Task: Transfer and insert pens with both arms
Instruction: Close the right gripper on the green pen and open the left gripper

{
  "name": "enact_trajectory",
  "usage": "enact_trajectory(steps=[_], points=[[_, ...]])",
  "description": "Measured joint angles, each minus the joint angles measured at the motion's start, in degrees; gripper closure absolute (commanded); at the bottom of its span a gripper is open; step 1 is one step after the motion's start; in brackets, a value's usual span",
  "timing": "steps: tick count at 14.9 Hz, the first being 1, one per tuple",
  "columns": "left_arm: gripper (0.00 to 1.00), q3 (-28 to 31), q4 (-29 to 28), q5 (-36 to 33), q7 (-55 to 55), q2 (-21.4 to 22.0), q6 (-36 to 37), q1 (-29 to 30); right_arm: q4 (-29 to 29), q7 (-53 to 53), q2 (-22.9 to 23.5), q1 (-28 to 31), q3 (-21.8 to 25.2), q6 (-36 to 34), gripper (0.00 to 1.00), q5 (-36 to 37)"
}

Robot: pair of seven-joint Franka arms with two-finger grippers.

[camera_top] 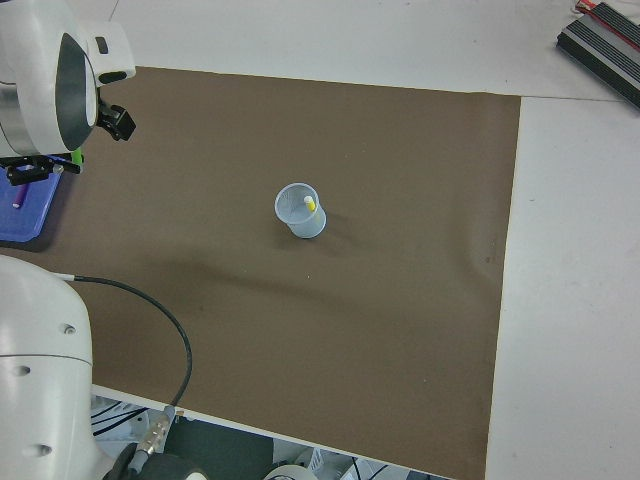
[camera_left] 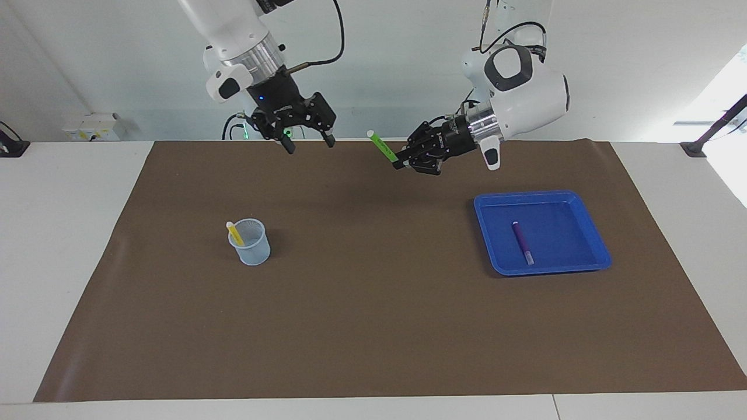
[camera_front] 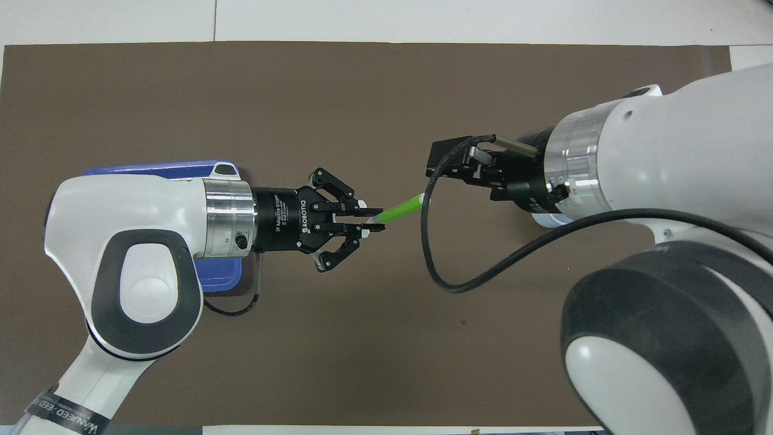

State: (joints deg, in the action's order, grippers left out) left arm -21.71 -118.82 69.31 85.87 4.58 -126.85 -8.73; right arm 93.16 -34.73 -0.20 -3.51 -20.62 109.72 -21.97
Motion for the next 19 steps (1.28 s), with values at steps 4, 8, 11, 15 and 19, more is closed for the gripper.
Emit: enact_trajectory(steps=[4, 8, 11, 15, 19], points=[[1.00, 0.2, -0.5, 1.3, 0.2, 0.5, -0.8, -0.5, 0.0, 1.5, 0.8, 0.0, -0.8, 0.4, 0.01, -0.4], [1.00, 0.3, -0.6, 2.0, 0.3, 0.6, -1.2, -0.5, 0.0, 4.9, 1.0, 0.1, -0.7, -1.8, 0.04, -0.4], [1.00, 0.3, -0.6, 2.5, 0.3, 0.6, -2.0, -0.5, -0.1, 5.3, 0.9, 0.1, -0.7, -3.6, 0.05, -0.4], [1.00, 0.3, -0.7, 3.3, 0.3, 0.6, -2.7, -0.5, -0.2, 5.3, 0.9, 0.1, -0.7, -4.2, 0.08, -0.4], [1.00, 0.3, -0.7, 3.4, 0.4, 0.6, -2.8, -0.5, -0.7, 5.4, 0.9, 0.1, -0.7, -4.1, 0.17, -0.4]])
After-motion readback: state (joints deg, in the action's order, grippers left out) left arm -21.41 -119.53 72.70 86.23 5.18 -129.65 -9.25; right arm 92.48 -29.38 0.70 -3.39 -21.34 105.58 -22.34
